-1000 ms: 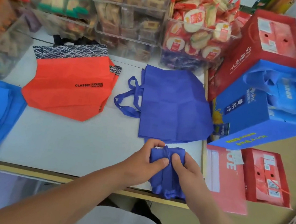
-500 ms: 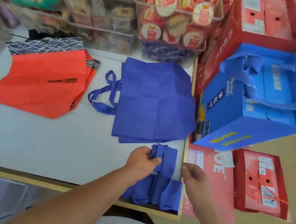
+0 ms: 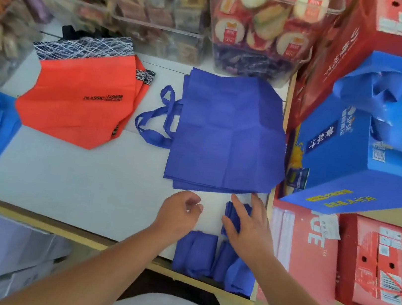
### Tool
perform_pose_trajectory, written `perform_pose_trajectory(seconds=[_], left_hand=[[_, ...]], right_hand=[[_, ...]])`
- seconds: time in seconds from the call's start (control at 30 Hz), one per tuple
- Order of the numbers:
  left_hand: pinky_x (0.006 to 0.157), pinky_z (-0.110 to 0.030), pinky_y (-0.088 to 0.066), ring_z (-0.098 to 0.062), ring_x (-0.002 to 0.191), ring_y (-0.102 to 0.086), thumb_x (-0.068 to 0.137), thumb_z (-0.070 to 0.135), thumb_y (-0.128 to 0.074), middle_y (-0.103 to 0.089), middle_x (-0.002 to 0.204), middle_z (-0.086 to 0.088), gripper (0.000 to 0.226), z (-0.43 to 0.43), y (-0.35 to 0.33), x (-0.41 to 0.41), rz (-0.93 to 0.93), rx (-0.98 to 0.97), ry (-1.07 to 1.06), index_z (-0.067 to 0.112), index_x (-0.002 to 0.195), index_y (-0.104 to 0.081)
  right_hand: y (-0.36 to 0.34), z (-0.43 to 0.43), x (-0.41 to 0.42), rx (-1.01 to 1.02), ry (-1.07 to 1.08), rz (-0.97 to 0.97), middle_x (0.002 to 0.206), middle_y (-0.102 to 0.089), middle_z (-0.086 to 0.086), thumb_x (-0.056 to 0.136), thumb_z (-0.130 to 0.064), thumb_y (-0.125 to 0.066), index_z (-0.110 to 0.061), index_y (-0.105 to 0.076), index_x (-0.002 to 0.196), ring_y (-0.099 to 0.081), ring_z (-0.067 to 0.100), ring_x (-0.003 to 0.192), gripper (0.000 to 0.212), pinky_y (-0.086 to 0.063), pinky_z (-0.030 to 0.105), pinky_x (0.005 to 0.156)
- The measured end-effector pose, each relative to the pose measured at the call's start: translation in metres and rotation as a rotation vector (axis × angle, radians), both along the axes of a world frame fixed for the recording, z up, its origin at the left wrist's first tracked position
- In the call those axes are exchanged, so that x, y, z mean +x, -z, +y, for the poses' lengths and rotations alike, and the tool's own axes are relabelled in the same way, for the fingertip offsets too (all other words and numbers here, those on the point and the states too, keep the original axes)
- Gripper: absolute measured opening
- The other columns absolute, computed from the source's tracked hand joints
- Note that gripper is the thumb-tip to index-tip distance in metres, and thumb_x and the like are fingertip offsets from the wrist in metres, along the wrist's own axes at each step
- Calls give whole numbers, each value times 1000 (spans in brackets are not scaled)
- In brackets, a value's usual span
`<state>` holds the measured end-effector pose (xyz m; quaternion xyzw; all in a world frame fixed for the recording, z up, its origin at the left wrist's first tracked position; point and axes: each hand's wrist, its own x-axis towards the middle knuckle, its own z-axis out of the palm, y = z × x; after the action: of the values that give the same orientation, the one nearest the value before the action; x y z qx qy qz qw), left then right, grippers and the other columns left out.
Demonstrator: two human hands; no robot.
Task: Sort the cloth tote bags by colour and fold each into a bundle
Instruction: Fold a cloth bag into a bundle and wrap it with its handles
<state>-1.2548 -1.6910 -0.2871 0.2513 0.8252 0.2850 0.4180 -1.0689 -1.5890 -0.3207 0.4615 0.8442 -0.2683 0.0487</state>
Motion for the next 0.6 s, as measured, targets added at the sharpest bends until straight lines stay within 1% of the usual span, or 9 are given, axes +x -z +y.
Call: perform_pose_trajectory(seconds=[0.1,0.17,0.23,0.3,0.33,0.4,0.5,0.57,0.6], left_hand=[[93,-24,-45,-10,110,-59,94,44,-66,-61,122,9,38,-18,2,-26,32,-187,134,23,125,-62],[92,-23,-44,-10,110,-57,89,47,-72,-59,122,8,47,-31,11,-26,-45,-250,176,23,127,-59],[93,-27,-49,-11,107,-60,83,44,-78,-61,121,5,51,-42,21,-14,-135,-225,141,22,126,-60],[93,-30,-54,-10,101,-64,83,39,-80,-64,119,3,48,-47,29,-1,-180,-180,80,22,124,-63],[92,-30,-54,-10,97,-65,84,38,-79,-66,116,3,44,-47,32,1,-171,-162,47,21,122,-64],[88,-26,-52,-9,93,-66,89,38,-73,-69,111,4,34,-42,33,-6,-80,-145,-24,20,117,-67],[88,-27,-50,-15,95,-66,93,34,-69,-68,110,1,31,-25,28,-39,78,-81,-169,17,119,-66],[90,-31,-52,-18,96,-65,93,31,-70,-63,117,-2,37,-8,23,-63,117,-15,-237,13,124,-63],[90,-33,-53,-19,98,-65,92,31,-70,-61,120,-2,40,2,22,-73,123,-6,-243,12,126,-61]], right_hand=[[3,-1,3,33,11,59,143,-39,7,96,-51,-57,-32,-43,151,-41,29,132,60,-46,46,107],[2,-1,8,66,-12,44,134,-43,5,94,-52,-59,-30,-46,150,-45,30,122,61,-47,45,103],[1,1,10,53,-4,35,134,-45,3,93,-53,-61,-27,-46,150,-44,29,122,65,-44,43,105],[-2,3,8,32,27,53,136,-48,3,93,-52,-64,-22,-50,146,-43,28,126,62,-43,43,108],[-4,3,6,44,35,83,135,-51,4,94,-50,-64,-18,-55,141,-46,29,126,57,-44,45,108],[-8,4,0,85,59,169,130,-58,4,95,-42,-64,-14,-65,129,-51,28,123,44,-47,46,104],[-24,10,-14,75,123,293,121,-64,-1,95,-29,-68,-13,-71,116,-58,22,115,27,-50,35,96],[-34,16,-25,23,134,325,122,-65,-3,96,-30,-66,-13,-71,117,-60,21,116,27,-46,27,94],[-39,18,-30,9,123,320,126,-64,-3,97,-34,-64,-14,-71,120,-58,20,121,31,-43,26,97]])
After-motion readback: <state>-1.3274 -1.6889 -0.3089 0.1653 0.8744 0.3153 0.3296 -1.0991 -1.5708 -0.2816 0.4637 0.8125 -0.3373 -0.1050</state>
